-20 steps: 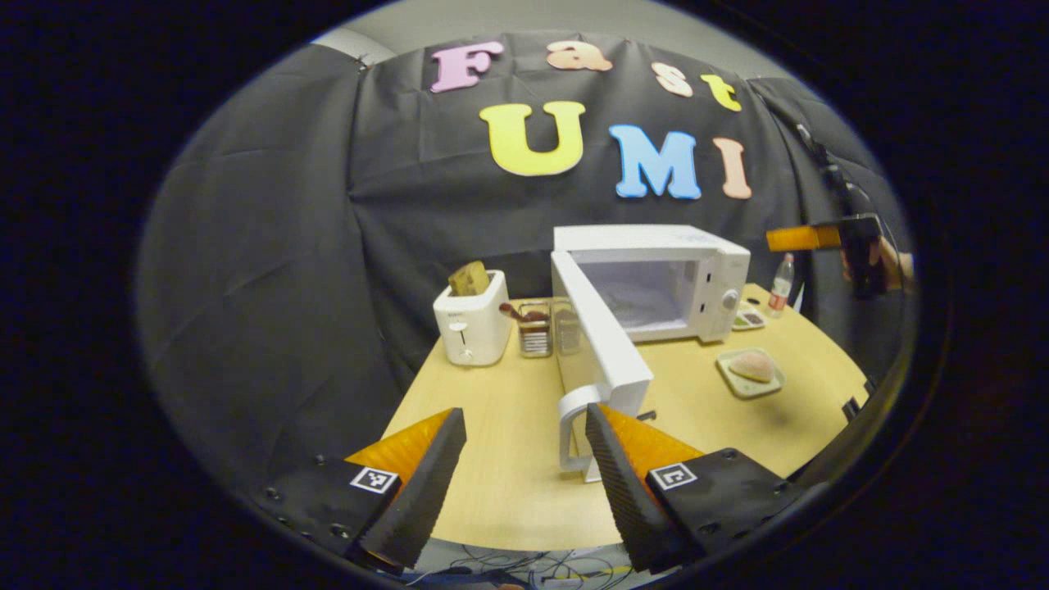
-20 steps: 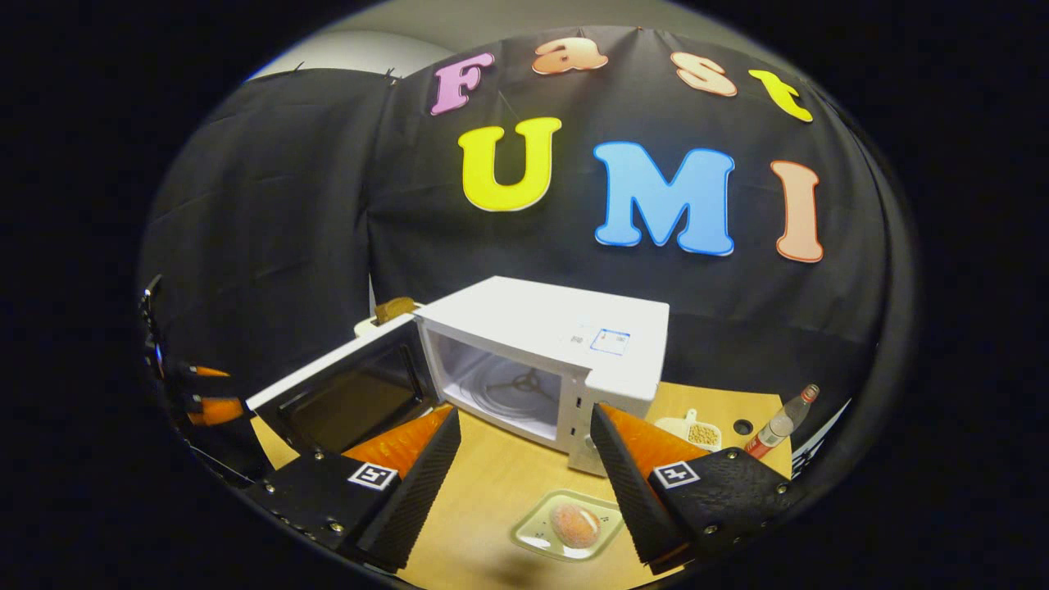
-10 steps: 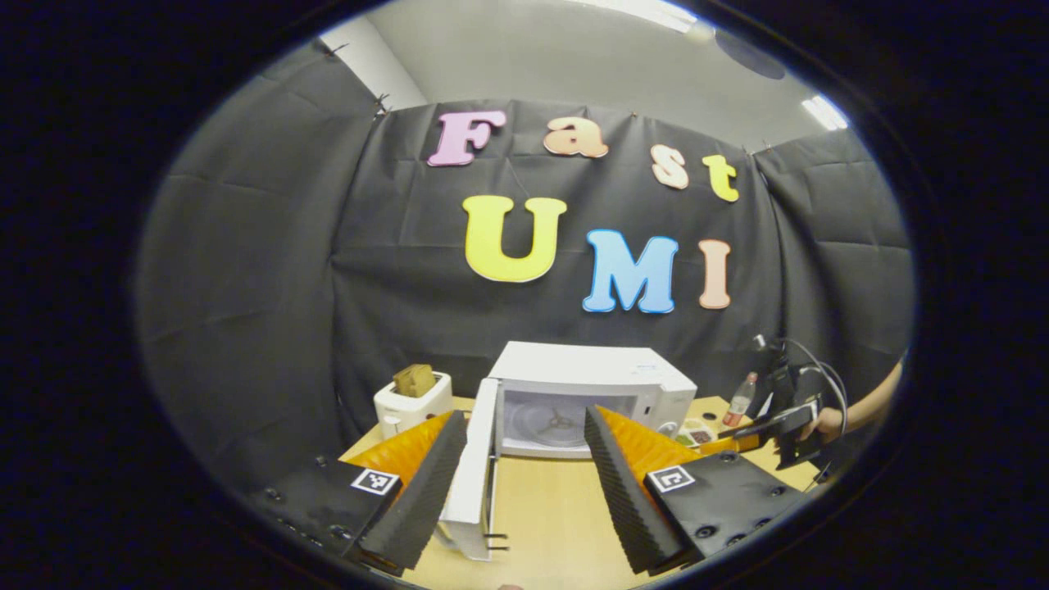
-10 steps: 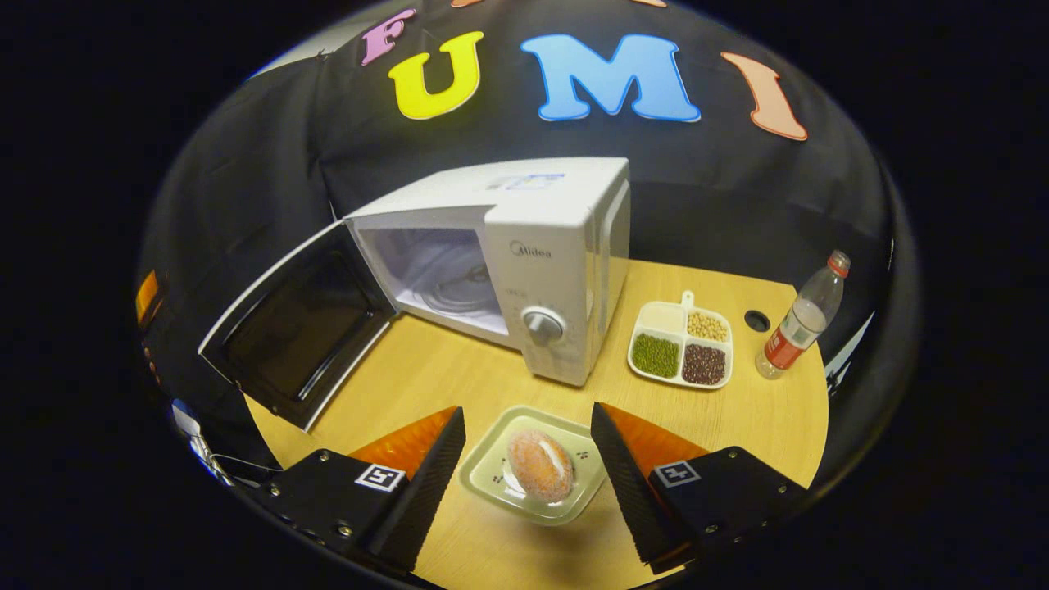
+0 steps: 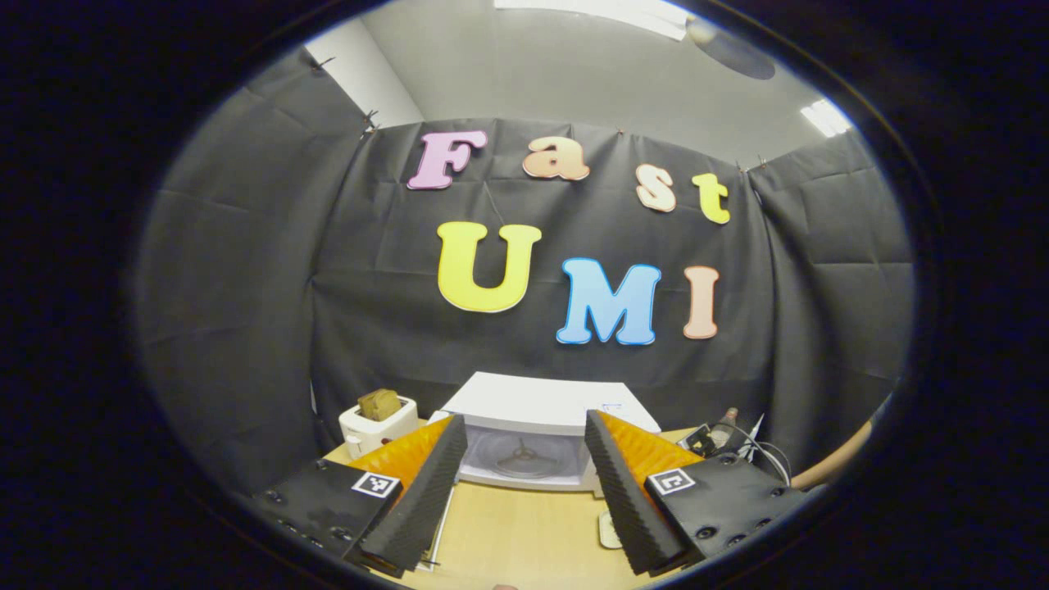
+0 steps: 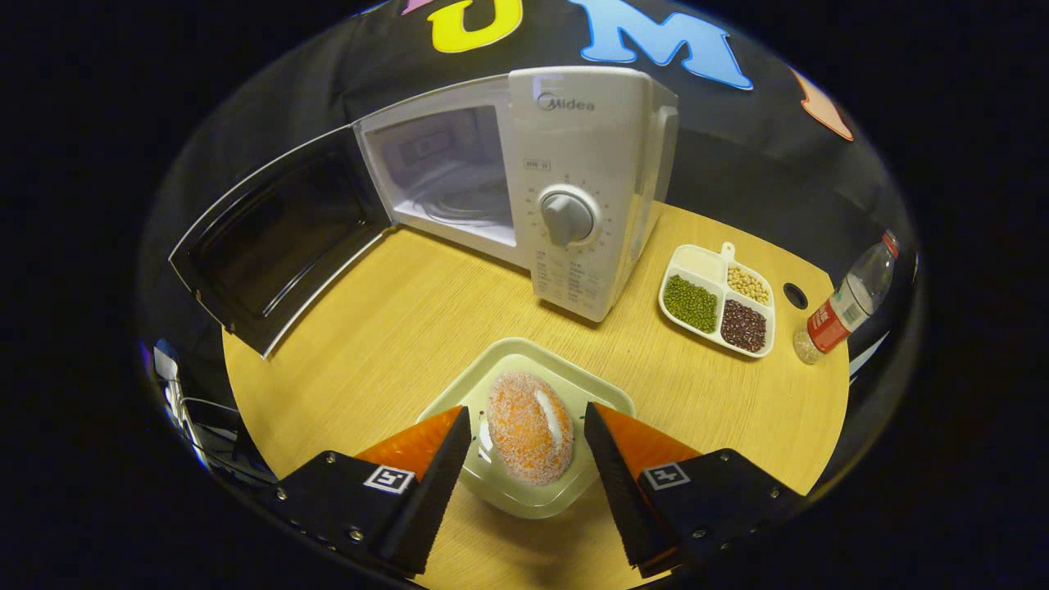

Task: Open the microwave oven with the left hand, put the food in, and close the microwave oven.

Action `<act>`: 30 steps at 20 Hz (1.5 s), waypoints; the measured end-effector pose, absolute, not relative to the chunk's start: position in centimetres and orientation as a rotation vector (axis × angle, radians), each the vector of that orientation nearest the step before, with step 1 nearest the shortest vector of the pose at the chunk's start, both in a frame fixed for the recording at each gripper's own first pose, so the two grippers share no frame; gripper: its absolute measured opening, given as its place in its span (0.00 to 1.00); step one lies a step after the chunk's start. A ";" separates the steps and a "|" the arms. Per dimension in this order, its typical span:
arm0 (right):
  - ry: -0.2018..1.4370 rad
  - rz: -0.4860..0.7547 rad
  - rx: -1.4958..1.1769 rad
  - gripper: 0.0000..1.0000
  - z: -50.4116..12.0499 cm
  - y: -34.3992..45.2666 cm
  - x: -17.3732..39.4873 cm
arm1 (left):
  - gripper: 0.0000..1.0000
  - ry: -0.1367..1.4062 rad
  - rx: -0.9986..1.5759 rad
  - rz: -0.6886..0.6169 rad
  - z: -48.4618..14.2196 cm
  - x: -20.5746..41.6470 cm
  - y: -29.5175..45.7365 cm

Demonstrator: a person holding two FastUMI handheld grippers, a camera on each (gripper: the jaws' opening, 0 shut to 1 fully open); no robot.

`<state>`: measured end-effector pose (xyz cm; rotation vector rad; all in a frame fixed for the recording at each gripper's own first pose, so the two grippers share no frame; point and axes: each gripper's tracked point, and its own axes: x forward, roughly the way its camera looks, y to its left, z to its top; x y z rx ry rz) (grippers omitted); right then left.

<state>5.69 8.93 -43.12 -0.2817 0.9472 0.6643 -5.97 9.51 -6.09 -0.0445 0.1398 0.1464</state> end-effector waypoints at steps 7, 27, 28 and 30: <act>1.013 0.641 -0.328 0.86 -46.8 8.7 5.5 | 0.94 0.170 0.003 0.145 -6.7 -5.4 9.4; 0.238 0.692 -1.034 0.67 -31.4 17.0 8.7 | 0.94 0.111 -0.007 0.083 -5.6 -2.3 11.0; 0.228 0.713 -1.046 0.67 -31.6 17.7 8.6 | 0.94 0.109 -0.003 0.089 -5.6 -2.5 11.1; 0.217 0.738 -1.073 0.67 -32.1 18.6 8.6 | 0.94 0.115 0.003 0.101 -5.5 -3.2 11.9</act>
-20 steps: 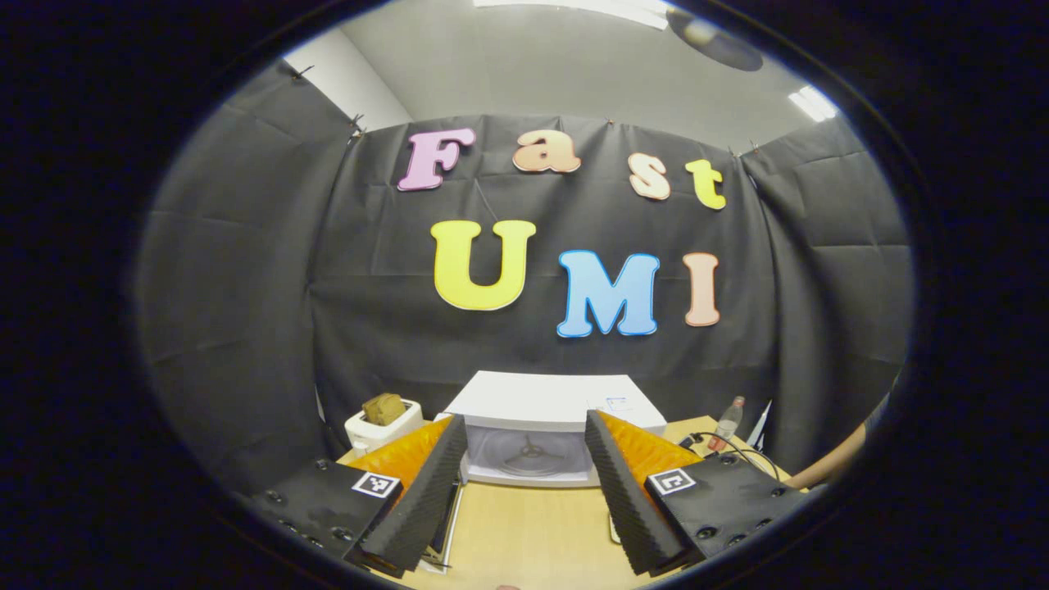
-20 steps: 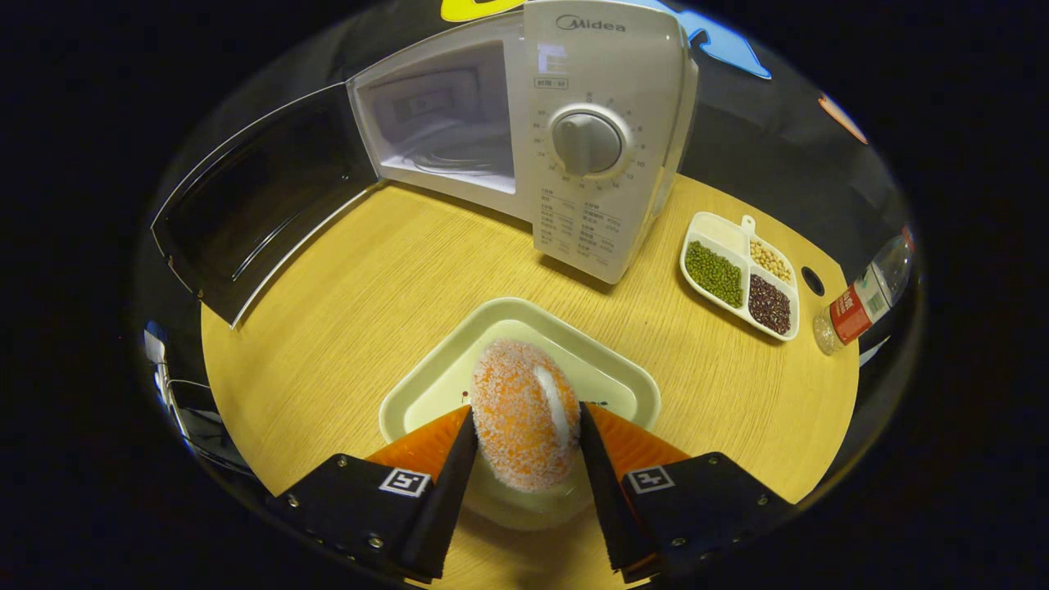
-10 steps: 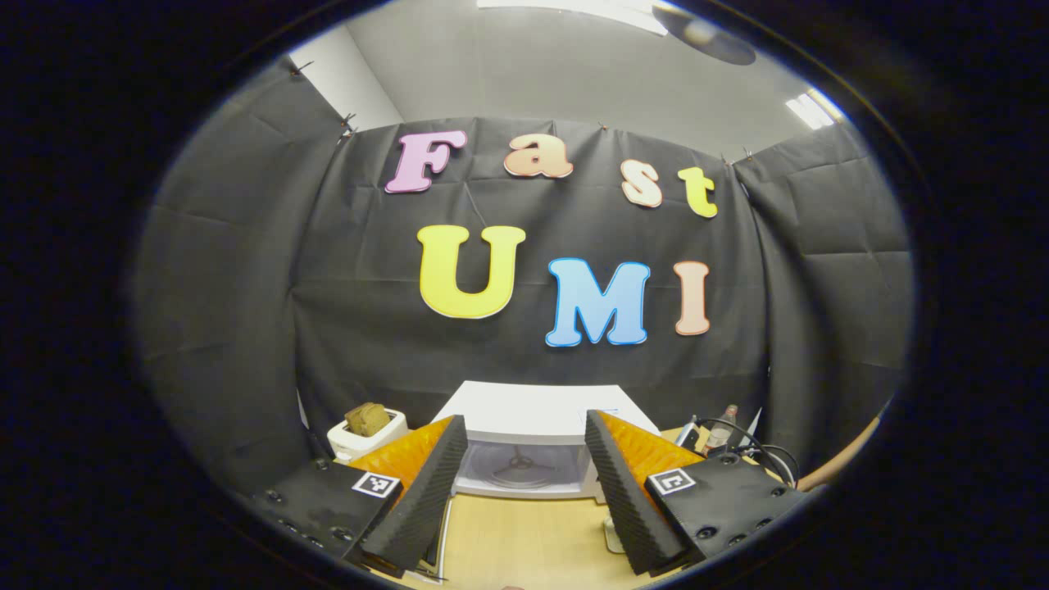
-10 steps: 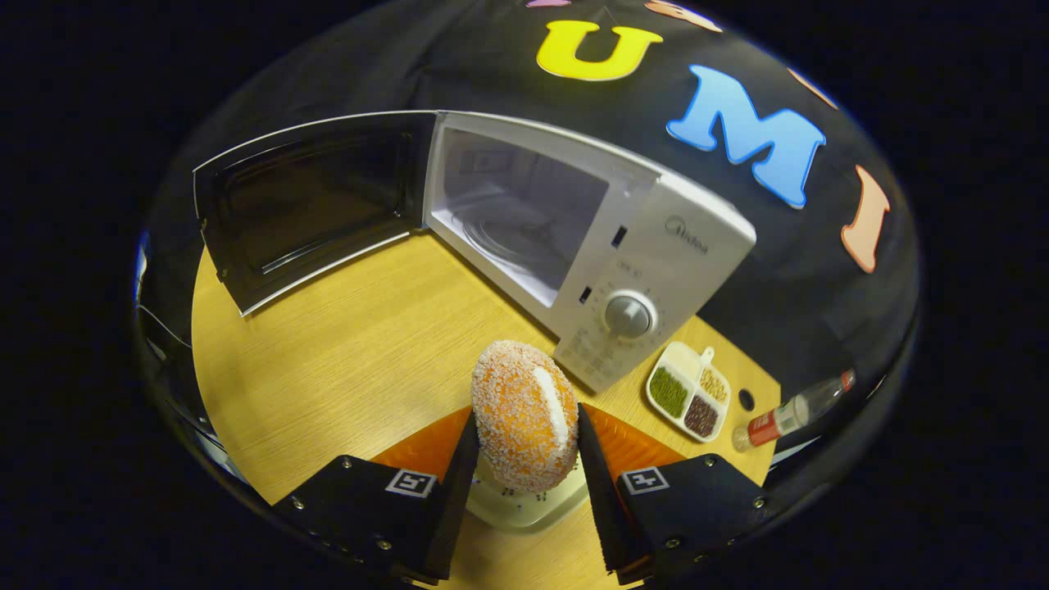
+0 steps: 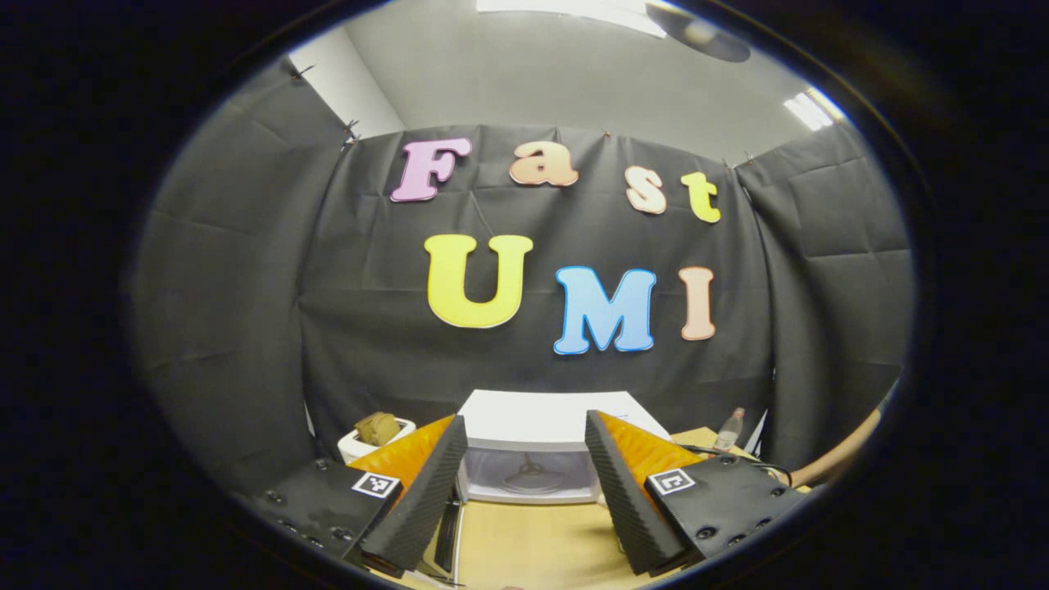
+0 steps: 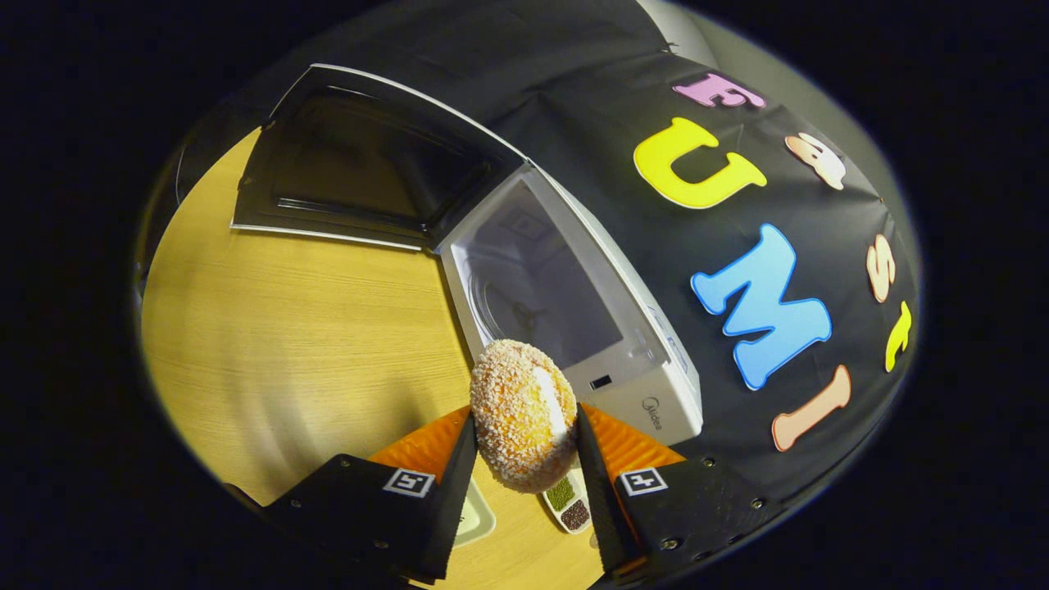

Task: Open the microwave oven with the left hand, put the food in, and close the microwave oven.

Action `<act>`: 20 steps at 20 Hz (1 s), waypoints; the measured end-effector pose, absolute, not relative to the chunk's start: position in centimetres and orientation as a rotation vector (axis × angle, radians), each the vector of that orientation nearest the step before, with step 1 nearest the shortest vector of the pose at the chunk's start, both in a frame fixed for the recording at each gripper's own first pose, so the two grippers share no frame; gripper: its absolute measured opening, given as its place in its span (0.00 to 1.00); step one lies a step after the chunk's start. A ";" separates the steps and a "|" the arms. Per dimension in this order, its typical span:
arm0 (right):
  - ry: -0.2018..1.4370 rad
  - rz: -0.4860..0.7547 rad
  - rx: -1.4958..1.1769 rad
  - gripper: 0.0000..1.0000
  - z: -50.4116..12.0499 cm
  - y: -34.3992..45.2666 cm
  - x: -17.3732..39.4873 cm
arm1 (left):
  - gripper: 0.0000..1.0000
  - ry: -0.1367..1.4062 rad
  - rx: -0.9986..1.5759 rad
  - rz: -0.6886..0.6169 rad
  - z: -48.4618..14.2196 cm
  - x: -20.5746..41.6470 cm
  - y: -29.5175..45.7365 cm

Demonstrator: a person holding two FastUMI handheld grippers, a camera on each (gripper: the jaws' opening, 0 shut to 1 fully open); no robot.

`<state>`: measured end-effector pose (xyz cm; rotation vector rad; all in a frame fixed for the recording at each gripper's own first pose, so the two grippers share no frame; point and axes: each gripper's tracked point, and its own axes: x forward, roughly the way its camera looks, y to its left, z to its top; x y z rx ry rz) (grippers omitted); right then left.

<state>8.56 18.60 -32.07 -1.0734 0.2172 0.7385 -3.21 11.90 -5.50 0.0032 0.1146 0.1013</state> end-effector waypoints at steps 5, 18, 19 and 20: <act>0.136 0.763 -1.142 0.67 -31.4 20.8 9.3 | 0.95 0.120 -0.006 0.135 -5.8 -4.3 13.5; -0.117 0.776 -1.310 0.67 -31.6 29.0 14.5 | 0.96 0.149 0.013 0.259 -6.5 -7.5 18.9; -0.117 0.783 -1.325 0.67 -32.2 29.4 15.0 | 0.96 0.152 0.011 0.266 -6.7 -7.9 19.3; -0.121 0.784 -1.328 0.67 -32.6 29.9 15.5 | 0.95 0.159 0.011 0.271 -6.9 -8.4 19.5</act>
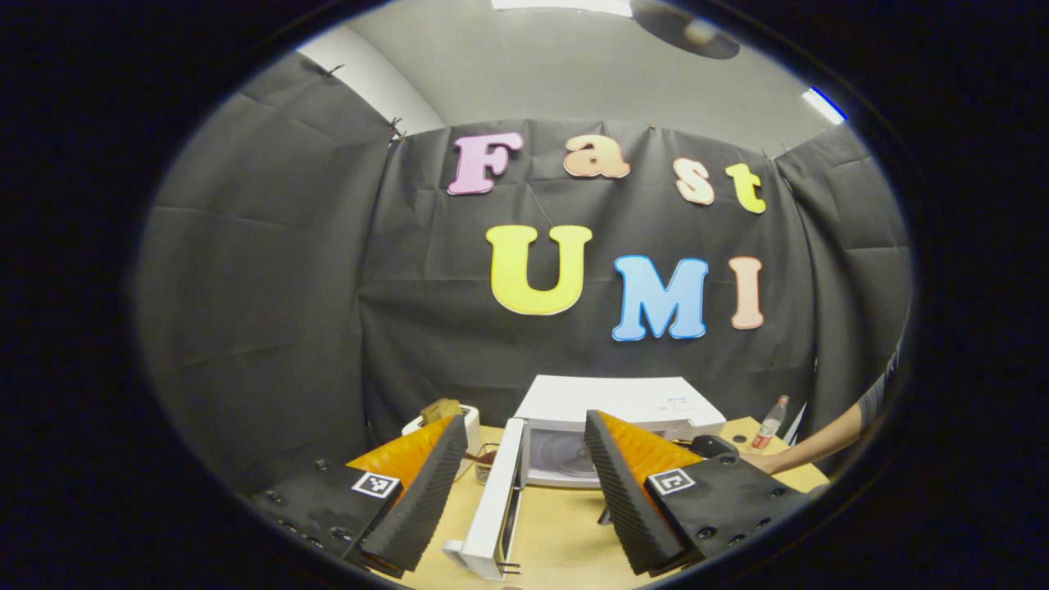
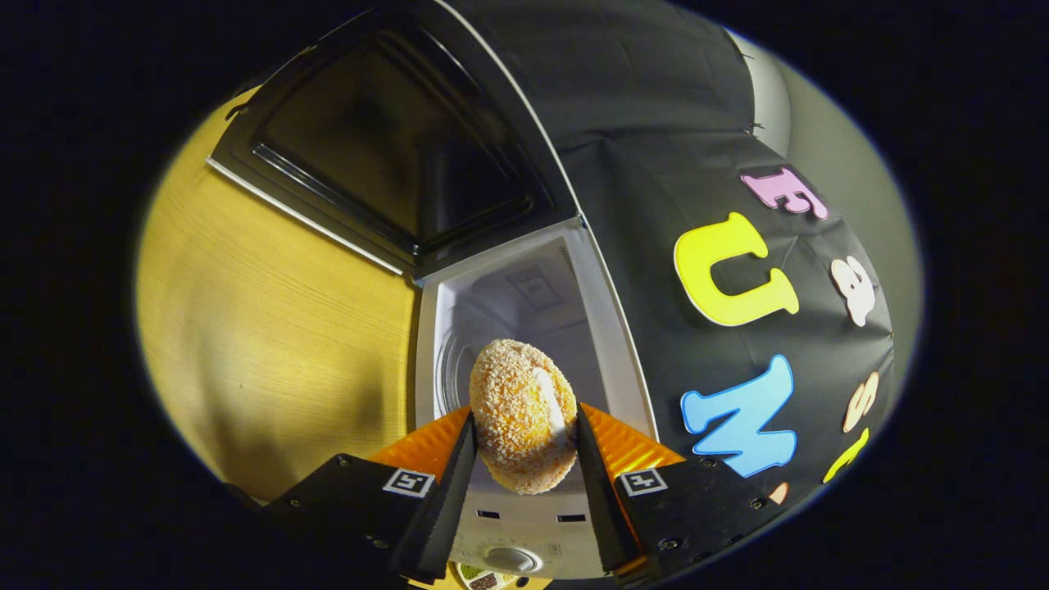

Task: Open the microwave oven with the left hand, put the food in, and close the microwave oven.

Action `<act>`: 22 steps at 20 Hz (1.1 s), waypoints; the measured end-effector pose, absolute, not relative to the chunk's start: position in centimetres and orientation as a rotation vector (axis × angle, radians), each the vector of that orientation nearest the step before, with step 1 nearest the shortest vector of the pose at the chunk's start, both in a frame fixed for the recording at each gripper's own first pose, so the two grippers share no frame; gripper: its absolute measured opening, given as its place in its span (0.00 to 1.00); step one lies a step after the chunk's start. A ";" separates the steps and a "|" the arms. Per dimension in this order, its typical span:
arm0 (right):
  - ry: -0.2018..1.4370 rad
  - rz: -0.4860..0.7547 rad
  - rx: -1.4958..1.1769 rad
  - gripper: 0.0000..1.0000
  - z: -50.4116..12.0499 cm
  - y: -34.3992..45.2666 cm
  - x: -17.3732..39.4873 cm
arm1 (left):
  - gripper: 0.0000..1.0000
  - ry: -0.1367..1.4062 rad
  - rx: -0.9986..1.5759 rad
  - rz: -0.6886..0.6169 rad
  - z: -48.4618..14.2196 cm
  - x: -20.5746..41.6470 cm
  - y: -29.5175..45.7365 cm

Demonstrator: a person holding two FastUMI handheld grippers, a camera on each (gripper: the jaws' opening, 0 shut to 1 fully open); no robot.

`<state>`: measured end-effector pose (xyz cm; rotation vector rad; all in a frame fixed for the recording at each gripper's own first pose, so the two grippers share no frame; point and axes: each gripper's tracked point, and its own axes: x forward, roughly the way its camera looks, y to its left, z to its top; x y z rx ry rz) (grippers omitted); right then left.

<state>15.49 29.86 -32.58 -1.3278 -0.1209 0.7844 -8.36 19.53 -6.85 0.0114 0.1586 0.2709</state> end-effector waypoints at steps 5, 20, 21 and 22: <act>-0.083 0.760 -1.319 0.67 -35.1 31.7 18.8 | 0.94 0.197 0.059 0.315 -7.2 -10.5 21.7; 0.049 0.667 -1.253 0.97 -37.6 32.2 22.6 | 0.94 0.237 0.052 0.327 -8.6 -9.9 23.6; 0.067 0.674 -1.235 0.97 -37.6 31.8 22.1 | 0.94 0.234 0.050 0.323 -8.6 -9.5 23.5; 0.087 0.678 -1.214 0.97 -37.5 31.3 21.6 | 0.95 0.231 0.043 0.317 -8.5 -9.1 23.4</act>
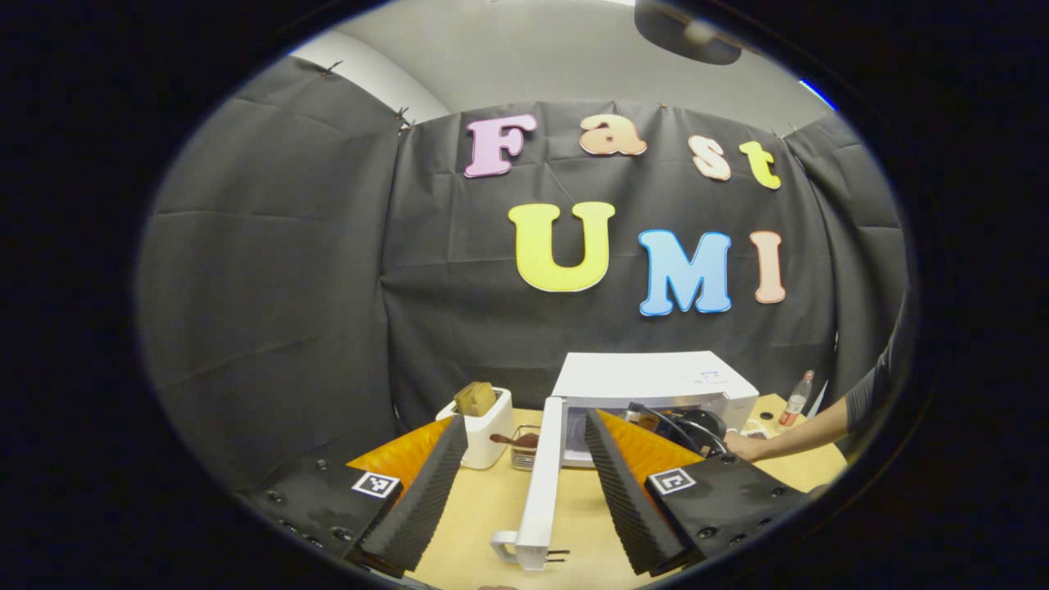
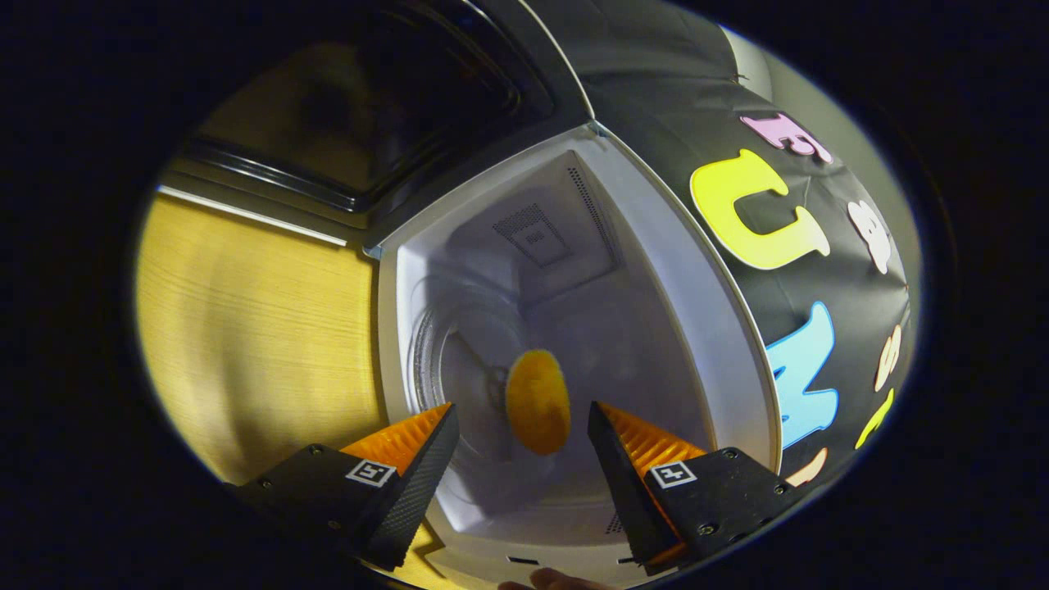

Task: Open the microwave oven with the left hand, put the food in, and close the microwave oven.

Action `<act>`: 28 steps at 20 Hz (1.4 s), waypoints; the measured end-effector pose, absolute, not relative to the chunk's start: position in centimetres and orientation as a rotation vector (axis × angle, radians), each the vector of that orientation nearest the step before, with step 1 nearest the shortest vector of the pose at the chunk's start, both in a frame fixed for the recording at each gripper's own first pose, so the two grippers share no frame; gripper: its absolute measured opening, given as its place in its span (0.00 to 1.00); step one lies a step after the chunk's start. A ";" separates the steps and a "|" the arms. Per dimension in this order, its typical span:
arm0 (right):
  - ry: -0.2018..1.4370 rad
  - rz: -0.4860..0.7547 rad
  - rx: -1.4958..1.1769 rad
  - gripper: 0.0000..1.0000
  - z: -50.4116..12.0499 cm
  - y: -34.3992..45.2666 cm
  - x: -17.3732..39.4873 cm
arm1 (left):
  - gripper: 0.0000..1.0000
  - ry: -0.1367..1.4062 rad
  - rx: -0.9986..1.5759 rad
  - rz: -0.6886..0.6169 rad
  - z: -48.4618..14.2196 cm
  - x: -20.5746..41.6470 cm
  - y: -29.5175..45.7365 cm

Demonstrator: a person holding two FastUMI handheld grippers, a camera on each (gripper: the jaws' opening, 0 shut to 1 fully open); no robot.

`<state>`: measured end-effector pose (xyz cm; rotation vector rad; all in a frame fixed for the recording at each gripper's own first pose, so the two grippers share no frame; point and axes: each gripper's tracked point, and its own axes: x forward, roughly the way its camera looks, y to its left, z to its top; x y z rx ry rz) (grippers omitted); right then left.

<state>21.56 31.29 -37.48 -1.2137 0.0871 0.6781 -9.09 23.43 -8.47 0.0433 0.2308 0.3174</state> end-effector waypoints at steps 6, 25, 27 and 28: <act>0.210 0.721 -0.945 0.97 -34.9 28.3 16.2 | 0.95 0.212 -0.012 0.279 -8.1 -7.0 22.2; 0.189 0.399 -0.259 0.97 -14.8 15.3 8.8 | 0.95 0.179 -0.069 0.035 -9.1 -1.6 13.0; 0.187 0.380 -0.210 0.98 -13.0 15.2 7.4 | 0.95 0.180 -0.072 0.001 -9.4 -1.1 12.2; 0.178 0.361 -0.177 0.98 -11.9 14.8 6.8 | 0.92 0.181 -0.077 -0.014 -9.4 -0.9 11.9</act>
